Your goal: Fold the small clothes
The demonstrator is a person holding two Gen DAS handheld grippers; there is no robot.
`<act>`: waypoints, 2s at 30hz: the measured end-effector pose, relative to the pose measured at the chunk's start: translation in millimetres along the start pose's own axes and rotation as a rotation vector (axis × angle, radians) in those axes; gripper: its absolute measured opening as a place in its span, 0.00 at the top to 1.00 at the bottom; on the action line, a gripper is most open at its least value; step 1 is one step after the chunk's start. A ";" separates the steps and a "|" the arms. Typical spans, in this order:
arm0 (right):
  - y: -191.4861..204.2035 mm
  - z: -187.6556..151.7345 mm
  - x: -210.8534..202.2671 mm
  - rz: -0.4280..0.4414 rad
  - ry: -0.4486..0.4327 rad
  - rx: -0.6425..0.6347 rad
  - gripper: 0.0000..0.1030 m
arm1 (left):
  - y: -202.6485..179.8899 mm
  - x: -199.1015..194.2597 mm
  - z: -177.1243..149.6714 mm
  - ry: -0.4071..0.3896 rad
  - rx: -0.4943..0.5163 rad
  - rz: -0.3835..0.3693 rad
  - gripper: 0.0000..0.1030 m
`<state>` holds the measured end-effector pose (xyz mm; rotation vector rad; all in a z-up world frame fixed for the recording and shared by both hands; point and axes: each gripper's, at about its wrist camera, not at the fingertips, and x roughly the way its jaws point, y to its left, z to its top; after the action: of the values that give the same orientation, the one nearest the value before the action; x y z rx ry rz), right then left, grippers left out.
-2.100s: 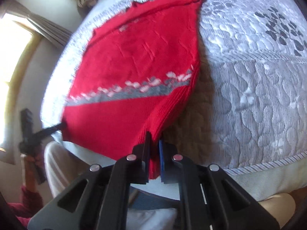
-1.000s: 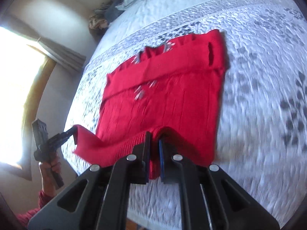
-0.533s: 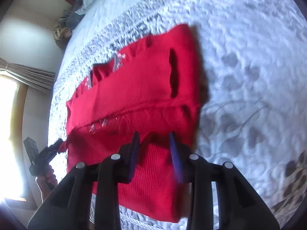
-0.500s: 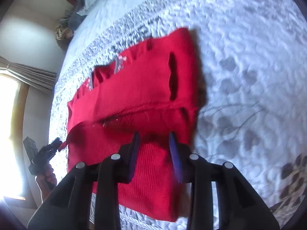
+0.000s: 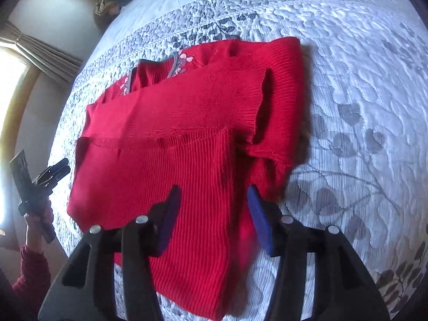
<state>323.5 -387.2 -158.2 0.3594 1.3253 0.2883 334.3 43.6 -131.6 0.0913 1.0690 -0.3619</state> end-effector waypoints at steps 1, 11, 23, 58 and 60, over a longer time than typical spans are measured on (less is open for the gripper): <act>-0.7 1.8 4.3 -0.006 0.005 0.002 0.44 | -0.5 4.2 0.8 0.007 0.006 0.011 0.37; 5.1 7.1 21.6 -0.001 0.006 -0.034 0.91 | 15.6 34.6 11.7 0.041 -0.060 0.031 0.40; 15.3 -9.5 -34.0 0.110 -0.110 -0.076 0.96 | 24.2 -2.8 11.1 -0.058 -0.169 -0.076 0.97; -21.8 121.7 10.6 -0.133 -0.145 0.080 0.63 | 38.5 77.8 110.5 -0.001 -0.208 0.197 0.39; -12.7 104.8 -9.7 -0.166 -0.129 0.044 0.56 | 40.1 54.5 98.5 0.013 -0.224 0.184 0.29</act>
<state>423.5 -412.2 -133.7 0.2977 1.2271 0.0953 453.7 43.5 -135.5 -0.0078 1.0980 -0.0746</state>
